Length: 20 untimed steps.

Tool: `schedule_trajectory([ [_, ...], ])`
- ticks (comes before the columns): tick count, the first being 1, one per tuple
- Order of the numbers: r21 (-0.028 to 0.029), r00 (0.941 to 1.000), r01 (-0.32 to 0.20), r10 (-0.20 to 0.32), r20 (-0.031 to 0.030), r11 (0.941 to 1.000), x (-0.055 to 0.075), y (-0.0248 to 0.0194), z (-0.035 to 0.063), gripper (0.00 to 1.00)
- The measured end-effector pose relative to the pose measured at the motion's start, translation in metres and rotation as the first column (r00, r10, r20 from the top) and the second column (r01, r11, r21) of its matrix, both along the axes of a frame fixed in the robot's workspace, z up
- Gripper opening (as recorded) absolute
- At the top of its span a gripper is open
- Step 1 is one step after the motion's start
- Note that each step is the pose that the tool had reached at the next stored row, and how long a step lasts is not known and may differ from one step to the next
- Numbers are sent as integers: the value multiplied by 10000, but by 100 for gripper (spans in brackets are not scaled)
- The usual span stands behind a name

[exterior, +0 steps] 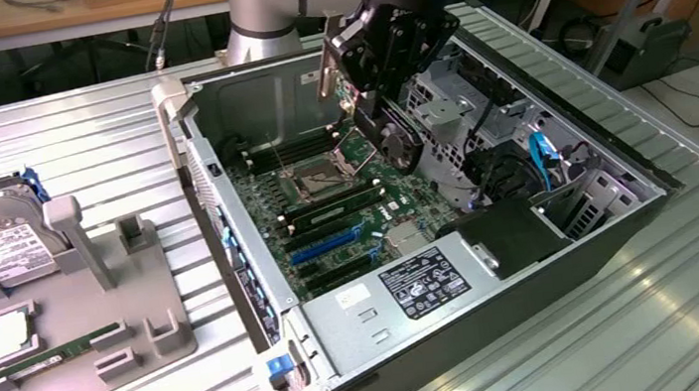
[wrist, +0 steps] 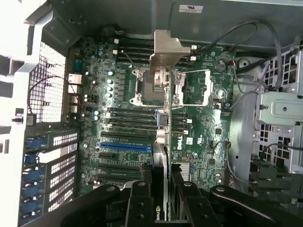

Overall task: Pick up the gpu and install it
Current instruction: 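Insert the gpu into the slot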

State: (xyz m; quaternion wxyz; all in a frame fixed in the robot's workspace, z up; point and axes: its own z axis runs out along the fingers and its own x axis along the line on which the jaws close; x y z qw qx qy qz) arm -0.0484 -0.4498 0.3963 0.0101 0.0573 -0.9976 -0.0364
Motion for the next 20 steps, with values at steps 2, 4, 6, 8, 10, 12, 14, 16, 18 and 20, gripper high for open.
schedule_trajectory([
  [2,0,9994,-353,353,0,9994,0,0,0,26],
  [4,0,9974,-718,718,-1,9974,0,0,0,26],
  [6,-1,9943,-1070,1070,-1,9943,0,0,0,26],
  [8,-1,9895,-1445,1445,0,9895,0,0,-1,26],
  [10,-1,9835,-1811,1811,0,9835,0,0,-1,26],
  [12,-1,9734,-2289,2289,1,9734,0,0,-2,26],
  [14,-4,9559,-2937,2937,12,9559,0,0,-4,26],
  [16,-8,9403,-3403,3403,22,9403,0,0,-7,26],
  [18,-12,9253,-3793,3793,34,9253,0,0,-9,26],
  [20,-18,9075,-4199,4199,48,9076,0,0,-12,26],
])
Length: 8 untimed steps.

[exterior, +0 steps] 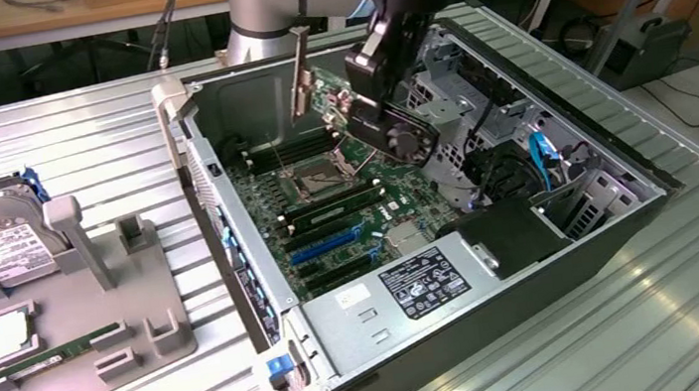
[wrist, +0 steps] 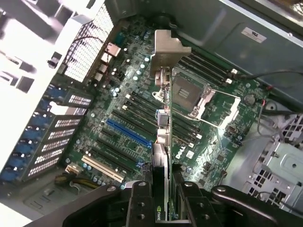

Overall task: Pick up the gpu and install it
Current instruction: 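Insert the gpu into the slot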

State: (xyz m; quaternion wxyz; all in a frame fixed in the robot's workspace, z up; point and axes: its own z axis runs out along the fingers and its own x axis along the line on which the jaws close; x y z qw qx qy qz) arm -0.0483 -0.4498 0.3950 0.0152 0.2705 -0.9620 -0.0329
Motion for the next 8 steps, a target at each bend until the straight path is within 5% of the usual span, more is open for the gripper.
schedule_trajectory([
  [4,-2,9949,-1008,1008,45,9949,1,0,-8,26],
  [8,-12,9747,-2232,2232,101,9748,0,0,-19,26],
])
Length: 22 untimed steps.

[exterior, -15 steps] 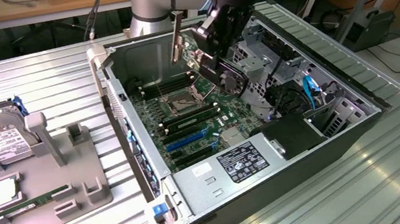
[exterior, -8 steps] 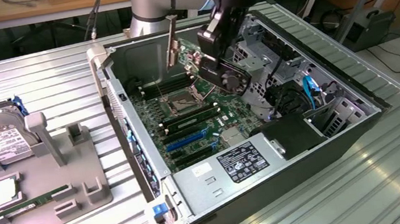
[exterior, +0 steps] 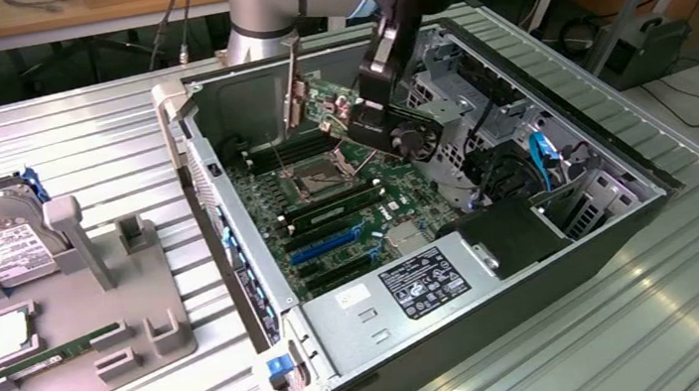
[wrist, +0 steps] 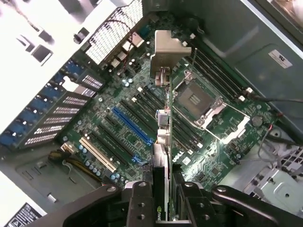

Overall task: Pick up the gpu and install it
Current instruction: 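Insert the gpu into the slot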

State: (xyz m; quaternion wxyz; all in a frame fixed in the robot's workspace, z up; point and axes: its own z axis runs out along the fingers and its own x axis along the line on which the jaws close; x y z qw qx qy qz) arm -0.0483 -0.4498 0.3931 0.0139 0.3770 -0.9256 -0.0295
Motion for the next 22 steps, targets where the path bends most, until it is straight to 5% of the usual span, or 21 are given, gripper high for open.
schedule_trajectory([
  [3,0,9980,-631,631,25,9980,0,0,-6,26],
  [11,-11,9668,-2553,2553,93,9669,0,0,-27,26],
  [16,-21,9396,-3421,3421,122,9397,0,0,-37,26],
  [22,-35,8962,-4434,4434,158,8963,0,0,-50,26],
])
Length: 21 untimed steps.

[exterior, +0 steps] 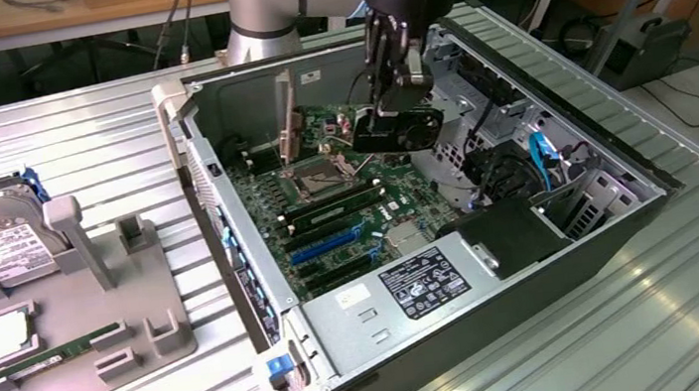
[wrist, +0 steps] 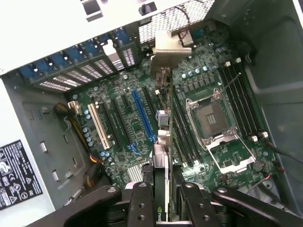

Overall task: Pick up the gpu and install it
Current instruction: 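Insert the gpu into the slot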

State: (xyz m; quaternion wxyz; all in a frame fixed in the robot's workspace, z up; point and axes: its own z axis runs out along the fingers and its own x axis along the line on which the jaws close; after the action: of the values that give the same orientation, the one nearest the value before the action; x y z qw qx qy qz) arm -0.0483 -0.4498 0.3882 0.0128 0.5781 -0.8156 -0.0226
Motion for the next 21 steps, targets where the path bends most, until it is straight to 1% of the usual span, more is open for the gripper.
schedule_trajectory([
  [2,0,9992,-398,398,12,9992,0,0,-5,26],
  [4,-1,9971,-756,756,21,9971,0,0,-10,26],
  [7,-3,9917,-1283,1283,31,9917,0,0,-20,26],
  [9,-4,9859,-1670,1670,35,9860,0,0,-29,26],
  [12,-1,9756,-2196,2196,38,9756,0,-1,-57,26],
  [13,-2,9728,-2315,2315,38,9728,-1,-3,-70,26],
  [15,-3,9693,-2459,2459,37,9693,-10,-8,-104,26],
  [21,-2,9641,-2657,2657,37,9641,-93,-17,-215,26],
])
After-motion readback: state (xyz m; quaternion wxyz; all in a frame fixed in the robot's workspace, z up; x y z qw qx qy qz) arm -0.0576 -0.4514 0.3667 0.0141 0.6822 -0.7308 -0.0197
